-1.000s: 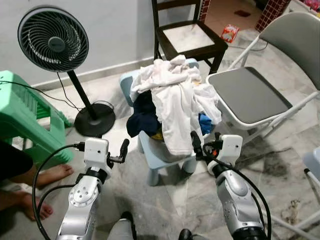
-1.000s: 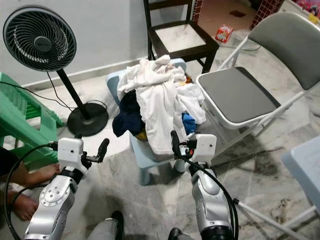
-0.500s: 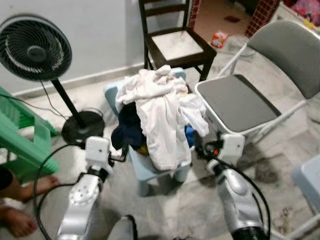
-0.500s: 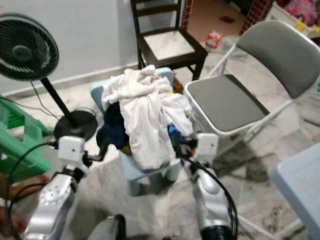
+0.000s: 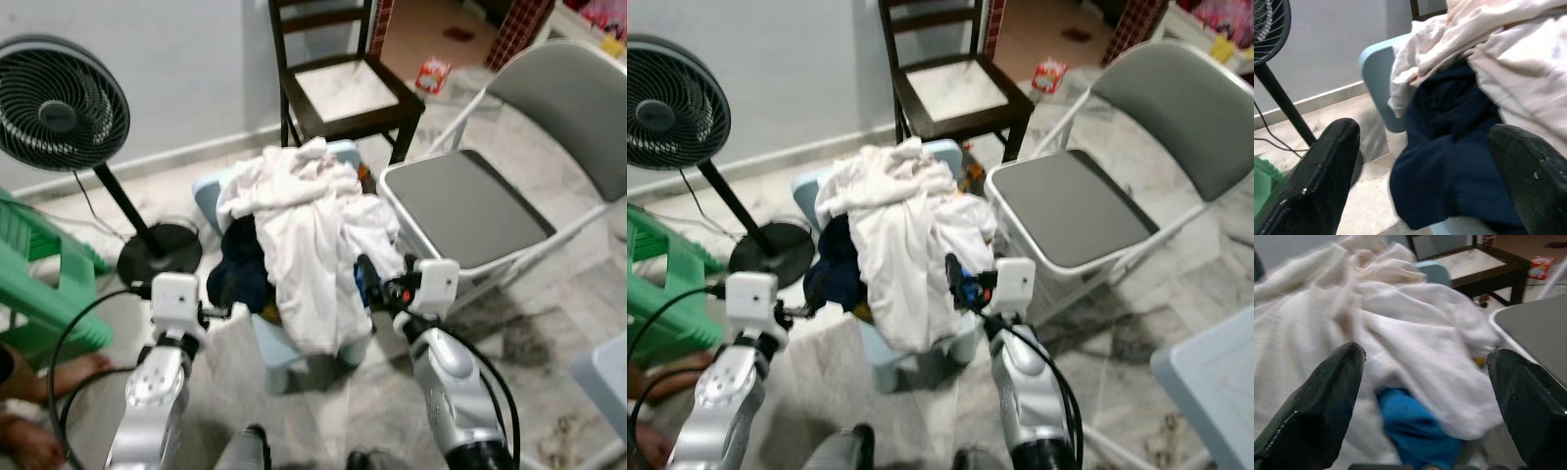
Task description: Hang hanger
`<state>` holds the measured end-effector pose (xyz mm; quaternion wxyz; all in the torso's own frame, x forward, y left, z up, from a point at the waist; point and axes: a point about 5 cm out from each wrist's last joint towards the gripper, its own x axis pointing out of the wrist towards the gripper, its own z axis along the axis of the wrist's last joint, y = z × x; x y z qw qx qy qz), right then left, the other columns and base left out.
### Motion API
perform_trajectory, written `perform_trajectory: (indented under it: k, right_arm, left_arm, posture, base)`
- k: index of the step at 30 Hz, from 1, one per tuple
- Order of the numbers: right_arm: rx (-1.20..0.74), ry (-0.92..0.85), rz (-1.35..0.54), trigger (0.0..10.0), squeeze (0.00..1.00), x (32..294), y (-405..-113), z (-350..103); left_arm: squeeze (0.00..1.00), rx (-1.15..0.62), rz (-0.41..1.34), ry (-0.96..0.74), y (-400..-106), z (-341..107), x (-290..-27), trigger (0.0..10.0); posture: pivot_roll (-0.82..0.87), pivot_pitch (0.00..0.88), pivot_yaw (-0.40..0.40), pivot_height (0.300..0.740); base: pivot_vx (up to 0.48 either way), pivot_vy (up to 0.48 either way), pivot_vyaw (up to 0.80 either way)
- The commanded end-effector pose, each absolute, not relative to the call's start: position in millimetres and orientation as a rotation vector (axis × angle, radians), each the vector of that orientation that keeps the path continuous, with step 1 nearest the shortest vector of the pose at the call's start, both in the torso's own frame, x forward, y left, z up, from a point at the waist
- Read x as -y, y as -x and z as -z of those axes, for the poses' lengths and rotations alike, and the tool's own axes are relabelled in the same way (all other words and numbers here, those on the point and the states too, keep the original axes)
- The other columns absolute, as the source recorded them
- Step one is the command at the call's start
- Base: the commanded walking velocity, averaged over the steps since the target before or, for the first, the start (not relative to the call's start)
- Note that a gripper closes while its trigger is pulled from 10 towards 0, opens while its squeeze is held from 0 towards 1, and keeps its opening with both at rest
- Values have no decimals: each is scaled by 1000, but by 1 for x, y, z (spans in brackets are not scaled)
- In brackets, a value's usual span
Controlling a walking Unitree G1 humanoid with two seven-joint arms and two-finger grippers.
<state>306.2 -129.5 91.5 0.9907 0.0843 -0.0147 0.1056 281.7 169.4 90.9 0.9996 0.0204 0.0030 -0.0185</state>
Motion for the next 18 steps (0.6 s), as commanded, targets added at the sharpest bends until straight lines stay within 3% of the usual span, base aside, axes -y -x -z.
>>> perform_trajectory:
  k: [1, 18]
  right_arm:
    - [-7, -175, -188, 10000, 0, 136, -302, -82]
    - [-6, -177, -189, 10000, 0, 135, -303, -83]
  left_arm:
    - [0, -73, 34, -37, -275, -77, -168, 10000]
    - [0, -89, 63, 2, -278, -76, -165, 10000]
  posture:
    - [243, 261, -39, 740]
    - [239, 254, -38, 740]
  base:
    - [0, 0, 0]
    - [0, 45, 0]
